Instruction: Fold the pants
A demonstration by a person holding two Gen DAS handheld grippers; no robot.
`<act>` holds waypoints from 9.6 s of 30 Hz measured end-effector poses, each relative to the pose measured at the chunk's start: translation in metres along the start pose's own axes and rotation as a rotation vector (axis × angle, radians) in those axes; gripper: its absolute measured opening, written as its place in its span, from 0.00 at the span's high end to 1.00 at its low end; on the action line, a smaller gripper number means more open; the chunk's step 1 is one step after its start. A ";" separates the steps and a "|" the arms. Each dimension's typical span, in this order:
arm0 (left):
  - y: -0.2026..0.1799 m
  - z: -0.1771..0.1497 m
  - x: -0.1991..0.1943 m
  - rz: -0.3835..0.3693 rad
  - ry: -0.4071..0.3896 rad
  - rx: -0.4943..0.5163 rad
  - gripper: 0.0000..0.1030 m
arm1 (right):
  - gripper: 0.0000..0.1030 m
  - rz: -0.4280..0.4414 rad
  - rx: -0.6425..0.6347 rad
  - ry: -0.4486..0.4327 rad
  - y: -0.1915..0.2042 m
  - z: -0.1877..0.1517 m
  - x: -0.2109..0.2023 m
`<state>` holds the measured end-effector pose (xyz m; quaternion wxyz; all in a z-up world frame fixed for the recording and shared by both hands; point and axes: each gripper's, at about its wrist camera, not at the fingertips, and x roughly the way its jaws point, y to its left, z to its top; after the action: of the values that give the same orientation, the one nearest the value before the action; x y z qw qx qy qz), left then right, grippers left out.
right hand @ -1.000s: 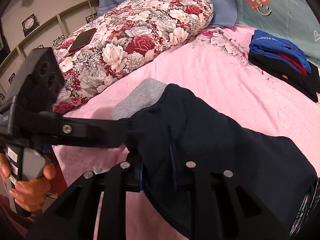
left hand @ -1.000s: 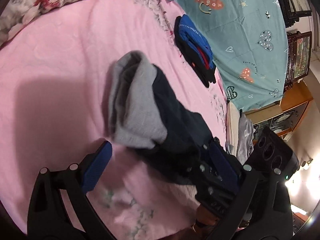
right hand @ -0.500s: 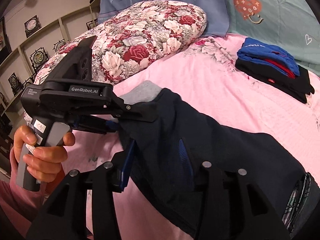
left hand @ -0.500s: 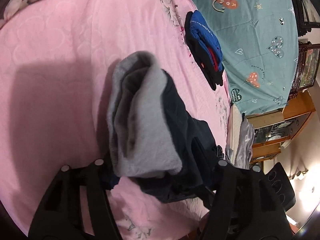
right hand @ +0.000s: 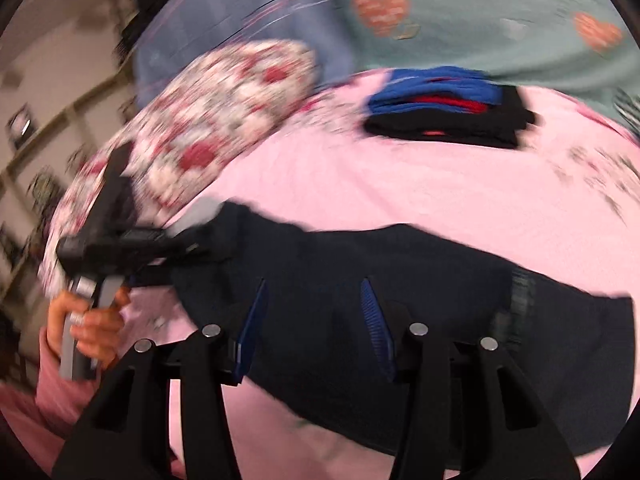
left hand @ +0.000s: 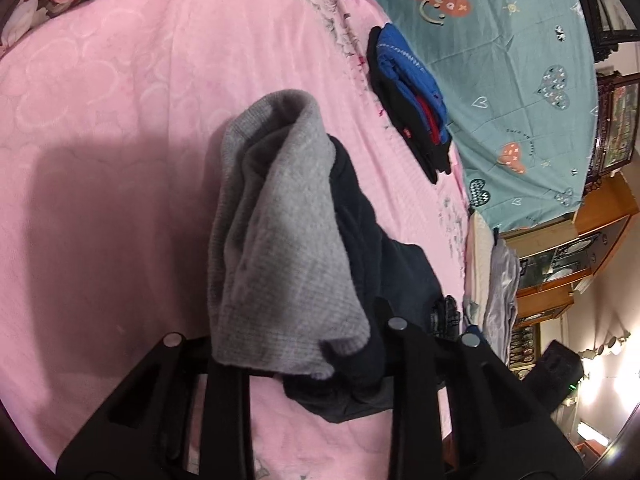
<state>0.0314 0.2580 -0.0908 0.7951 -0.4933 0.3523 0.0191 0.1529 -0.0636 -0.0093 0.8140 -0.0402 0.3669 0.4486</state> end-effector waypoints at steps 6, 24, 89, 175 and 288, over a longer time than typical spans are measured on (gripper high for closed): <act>-0.028 -0.001 -0.013 -0.143 -0.028 0.046 0.75 | 0.92 -0.222 0.138 0.109 -0.064 -0.023 -0.006; -0.225 -0.076 0.109 -0.435 0.213 0.292 0.75 | 0.96 -0.011 0.374 0.125 -0.106 -0.041 -0.005; -0.179 -0.111 0.093 -0.018 -0.113 0.615 0.05 | 0.66 -0.088 0.571 -0.031 -0.206 -0.071 -0.106; -0.261 -0.208 0.187 -0.086 0.230 0.866 0.02 | 0.66 0.330 0.556 0.083 -0.247 -0.016 -0.062; -0.173 -0.123 0.152 -0.062 0.351 0.456 0.18 | 0.72 -0.244 -0.742 0.075 0.020 -0.097 -0.058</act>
<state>0.1442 0.0230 -0.0777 0.8125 -0.3081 0.4645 -0.1705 0.0643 -0.1305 -0.0375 0.7775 -0.3917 0.2016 0.4488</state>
